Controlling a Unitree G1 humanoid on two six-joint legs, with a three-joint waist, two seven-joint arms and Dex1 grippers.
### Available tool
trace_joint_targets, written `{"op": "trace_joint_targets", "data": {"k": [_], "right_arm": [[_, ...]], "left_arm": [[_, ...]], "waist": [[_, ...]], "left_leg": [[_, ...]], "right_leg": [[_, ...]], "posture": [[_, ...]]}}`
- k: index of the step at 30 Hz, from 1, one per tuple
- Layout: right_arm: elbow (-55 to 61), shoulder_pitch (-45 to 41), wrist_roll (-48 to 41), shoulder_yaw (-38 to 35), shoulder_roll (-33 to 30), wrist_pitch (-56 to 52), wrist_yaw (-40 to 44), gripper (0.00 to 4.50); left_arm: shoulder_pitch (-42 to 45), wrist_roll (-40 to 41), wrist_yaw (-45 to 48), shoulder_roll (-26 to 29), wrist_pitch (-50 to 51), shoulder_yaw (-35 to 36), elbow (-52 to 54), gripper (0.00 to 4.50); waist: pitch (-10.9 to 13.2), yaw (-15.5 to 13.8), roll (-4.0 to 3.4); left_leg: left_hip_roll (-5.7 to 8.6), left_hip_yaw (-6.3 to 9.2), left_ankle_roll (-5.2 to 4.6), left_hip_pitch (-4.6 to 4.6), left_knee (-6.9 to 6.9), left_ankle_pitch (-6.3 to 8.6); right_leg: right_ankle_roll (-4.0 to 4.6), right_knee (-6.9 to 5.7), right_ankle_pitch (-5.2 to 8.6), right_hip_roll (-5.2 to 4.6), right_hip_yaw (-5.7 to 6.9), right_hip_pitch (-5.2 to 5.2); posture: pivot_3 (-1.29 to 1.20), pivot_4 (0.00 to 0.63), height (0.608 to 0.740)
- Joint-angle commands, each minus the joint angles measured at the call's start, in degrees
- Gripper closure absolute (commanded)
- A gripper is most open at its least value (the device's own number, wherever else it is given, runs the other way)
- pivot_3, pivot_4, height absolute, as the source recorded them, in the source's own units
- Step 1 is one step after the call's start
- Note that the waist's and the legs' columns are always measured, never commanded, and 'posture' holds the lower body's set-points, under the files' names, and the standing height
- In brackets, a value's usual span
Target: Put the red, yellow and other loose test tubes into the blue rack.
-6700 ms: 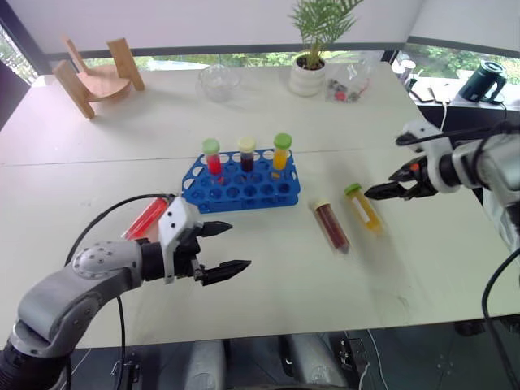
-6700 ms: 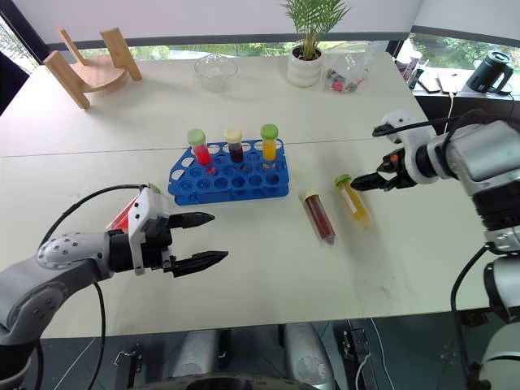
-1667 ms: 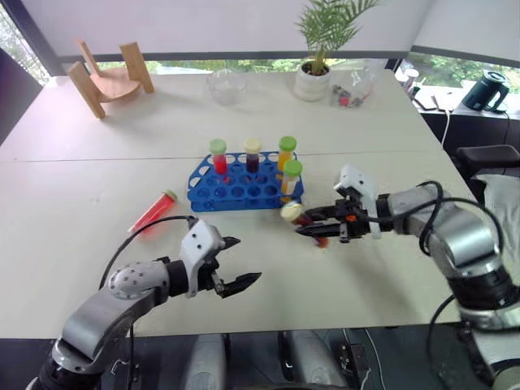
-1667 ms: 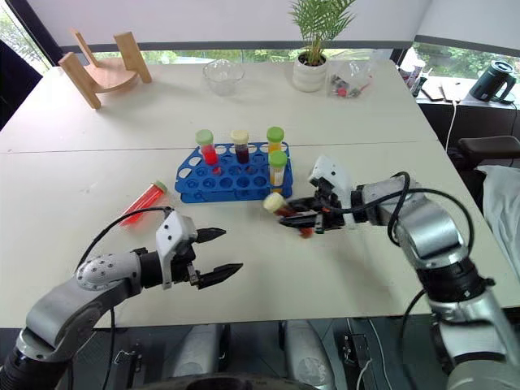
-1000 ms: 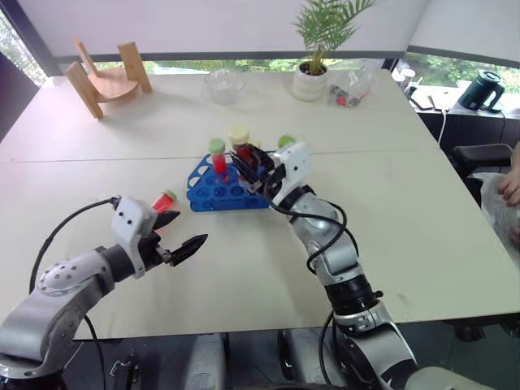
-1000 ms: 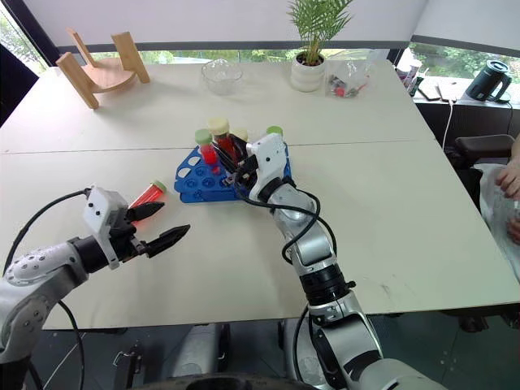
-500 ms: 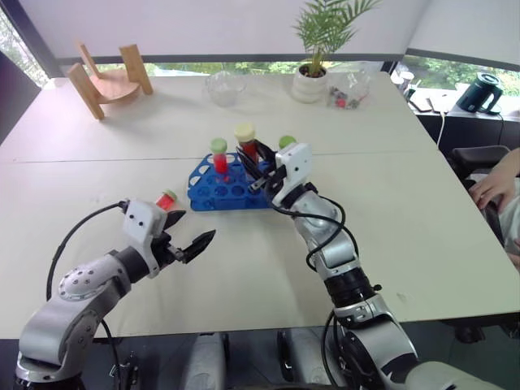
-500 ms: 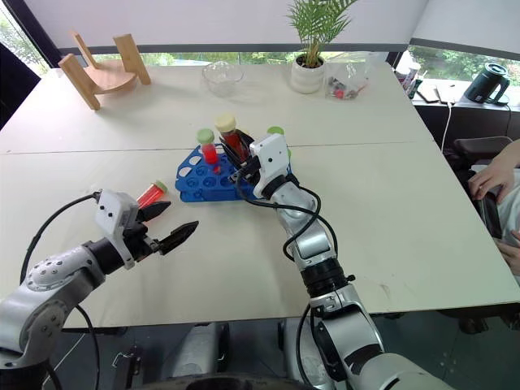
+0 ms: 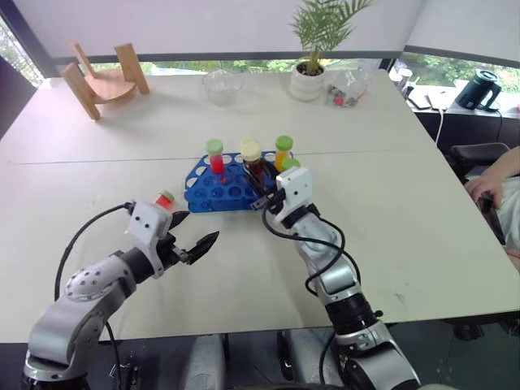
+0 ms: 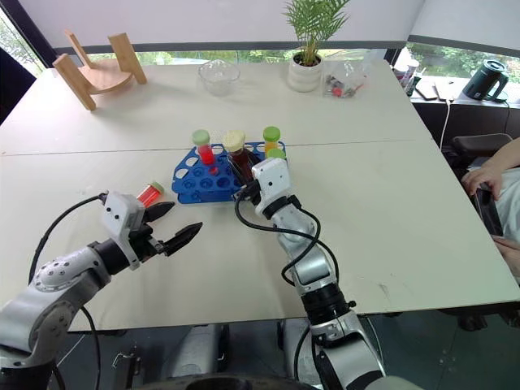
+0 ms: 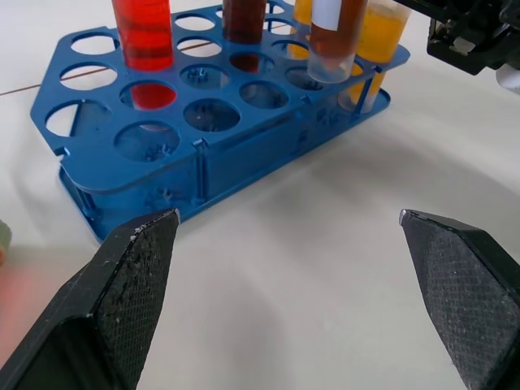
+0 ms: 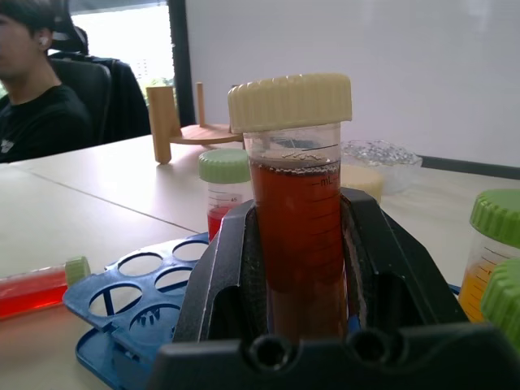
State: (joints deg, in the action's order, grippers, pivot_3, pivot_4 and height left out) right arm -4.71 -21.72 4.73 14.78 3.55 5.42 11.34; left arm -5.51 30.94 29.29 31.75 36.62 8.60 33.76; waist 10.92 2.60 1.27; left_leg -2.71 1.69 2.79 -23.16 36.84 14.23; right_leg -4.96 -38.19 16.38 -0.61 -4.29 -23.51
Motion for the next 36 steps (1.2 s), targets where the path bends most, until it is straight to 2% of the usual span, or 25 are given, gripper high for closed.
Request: {"op": "trace_joint_targets", "data": {"k": [1, 20, 36], "right_arm": [[-0.14, -1.37, 1.13, -0.01, 1.39, 2.29, -2.46, 3.64], [-13.13, -5.34, 0.37, -1.71, 2.23, 9.00, -4.65, 3.64], [-3.39, -0.69, 4.83, 2.33, 1.01, 9.62, -3.71, 3.64]], "left_arm": [[0.31, -0.65, 0.19, -0.24, -1.56, -0.24, 0.22, 0.00], [0.39, -1.58, 1.06, 0.28, -1.14, -0.16, -0.03, 0.00], [-0.53, -1.21, 0.27, -0.30, -0.51, -0.56, 0.68, 0.00]], "waist": [[0.00, -0.01, 0.00], [-0.01, 0.00, 0.01], [0.00, -0.01, 0.01]], "left_leg": [[0.00, 0.00, 0.00, 0.00, 0.00, 0.00], [0.02, -0.01, 0.01, 0.01, 0.04, -0.01], [0.01, -0.01, 0.01, 0.01, 0.03, -0.01]], "right_leg": [[0.01, 0.00, 0.00, -0.01, 0.00, 0.00], [0.01, 0.03, 0.00, -0.02, -0.02, 0.05], [0.03, 0.03, 0.02, -0.03, -0.03, 0.05]], "posture": [[0.00, 0.150, 0.740], [0.00, 0.150, 0.740], [0.00, 0.150, 0.740]]}}
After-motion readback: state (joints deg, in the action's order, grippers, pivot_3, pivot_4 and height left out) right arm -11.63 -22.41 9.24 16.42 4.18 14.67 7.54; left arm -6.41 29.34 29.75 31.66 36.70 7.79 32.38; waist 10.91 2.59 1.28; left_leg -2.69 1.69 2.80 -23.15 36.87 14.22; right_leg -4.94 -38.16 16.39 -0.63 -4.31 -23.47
